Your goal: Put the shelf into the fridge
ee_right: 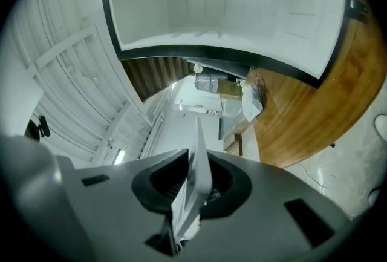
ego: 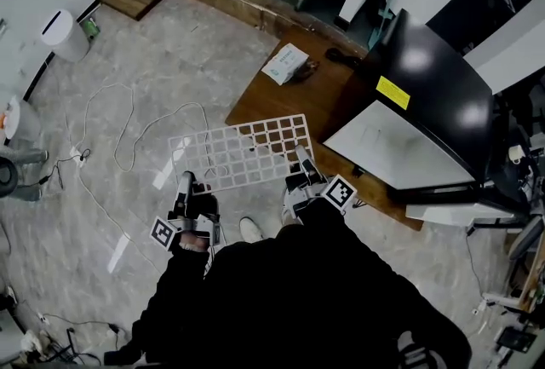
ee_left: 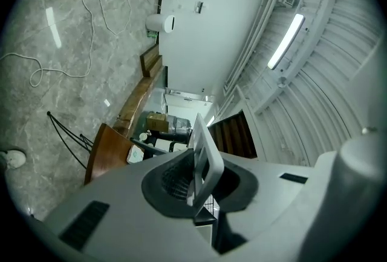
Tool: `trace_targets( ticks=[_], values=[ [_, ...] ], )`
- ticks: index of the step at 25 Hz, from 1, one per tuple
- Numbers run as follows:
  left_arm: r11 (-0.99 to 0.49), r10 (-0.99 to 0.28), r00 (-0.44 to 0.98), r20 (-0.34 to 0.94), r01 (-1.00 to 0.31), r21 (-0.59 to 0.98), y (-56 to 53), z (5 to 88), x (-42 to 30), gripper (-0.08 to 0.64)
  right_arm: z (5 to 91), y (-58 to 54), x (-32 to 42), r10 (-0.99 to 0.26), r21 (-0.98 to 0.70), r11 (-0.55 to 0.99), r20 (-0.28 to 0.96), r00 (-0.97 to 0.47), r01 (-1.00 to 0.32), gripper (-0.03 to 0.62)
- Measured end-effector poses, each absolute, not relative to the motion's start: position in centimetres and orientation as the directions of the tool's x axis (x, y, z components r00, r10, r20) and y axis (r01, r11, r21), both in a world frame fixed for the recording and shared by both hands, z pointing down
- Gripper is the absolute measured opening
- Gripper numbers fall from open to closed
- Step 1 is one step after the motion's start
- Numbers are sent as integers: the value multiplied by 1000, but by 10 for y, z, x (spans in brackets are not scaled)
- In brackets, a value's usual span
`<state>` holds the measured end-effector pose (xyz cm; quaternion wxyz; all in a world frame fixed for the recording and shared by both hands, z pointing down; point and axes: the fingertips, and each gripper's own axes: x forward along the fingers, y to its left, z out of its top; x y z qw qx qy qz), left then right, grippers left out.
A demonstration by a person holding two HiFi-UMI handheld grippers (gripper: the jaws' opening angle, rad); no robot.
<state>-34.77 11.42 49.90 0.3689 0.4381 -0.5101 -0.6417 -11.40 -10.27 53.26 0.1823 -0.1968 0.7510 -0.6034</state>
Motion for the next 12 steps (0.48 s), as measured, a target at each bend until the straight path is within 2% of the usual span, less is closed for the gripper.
trace_targets(
  ticks=[5,12],
  values=[
    [-202,-935,-303,-184,29,979,113,494,-346,35,517,-94,-101,-567,-976,212,-76,-820,-56,49],
    [-194,-971,-146,-191,0,981,78,485,-315,32,502,-79,-36,-707,-983,173,-83,-702,-58,40]
  ],
)
